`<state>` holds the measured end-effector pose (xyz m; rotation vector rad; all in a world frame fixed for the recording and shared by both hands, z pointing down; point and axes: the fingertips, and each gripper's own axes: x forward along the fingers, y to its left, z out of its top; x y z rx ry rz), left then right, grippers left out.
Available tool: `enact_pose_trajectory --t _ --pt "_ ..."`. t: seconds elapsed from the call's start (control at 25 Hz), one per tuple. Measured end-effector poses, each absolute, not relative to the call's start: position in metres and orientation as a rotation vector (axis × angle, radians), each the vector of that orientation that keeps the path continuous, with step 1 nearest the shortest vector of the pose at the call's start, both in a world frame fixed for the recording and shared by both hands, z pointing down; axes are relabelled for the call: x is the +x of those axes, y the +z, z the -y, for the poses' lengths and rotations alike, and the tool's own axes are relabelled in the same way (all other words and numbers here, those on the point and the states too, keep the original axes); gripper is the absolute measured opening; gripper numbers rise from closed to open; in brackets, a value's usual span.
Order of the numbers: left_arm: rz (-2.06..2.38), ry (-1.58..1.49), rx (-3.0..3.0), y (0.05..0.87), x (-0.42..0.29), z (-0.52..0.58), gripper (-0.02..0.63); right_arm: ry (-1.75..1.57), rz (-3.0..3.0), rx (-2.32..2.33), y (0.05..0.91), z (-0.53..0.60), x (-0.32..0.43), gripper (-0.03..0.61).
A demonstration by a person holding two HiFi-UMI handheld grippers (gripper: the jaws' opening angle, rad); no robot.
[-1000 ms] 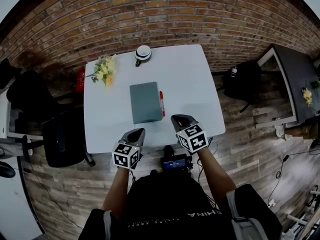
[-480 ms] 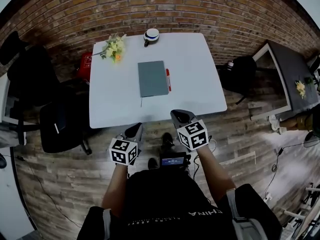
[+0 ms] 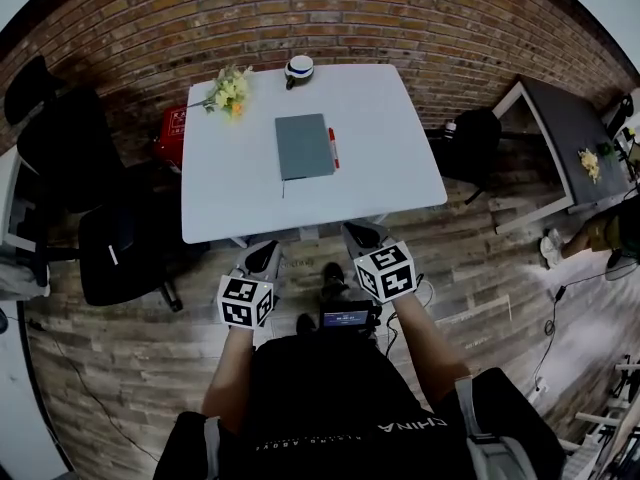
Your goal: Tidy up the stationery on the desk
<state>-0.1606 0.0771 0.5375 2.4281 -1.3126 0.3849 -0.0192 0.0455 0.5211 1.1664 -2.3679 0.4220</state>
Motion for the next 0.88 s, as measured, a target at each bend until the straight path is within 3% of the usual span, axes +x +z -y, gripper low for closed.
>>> enact_pose_trajectory --t 0.88 --pt "1.331 0.355 2.462 0.528 -0.141 -0.081 0.011 0.401 2.351 1.195 0.516 -0.063 -0.008 0.008"
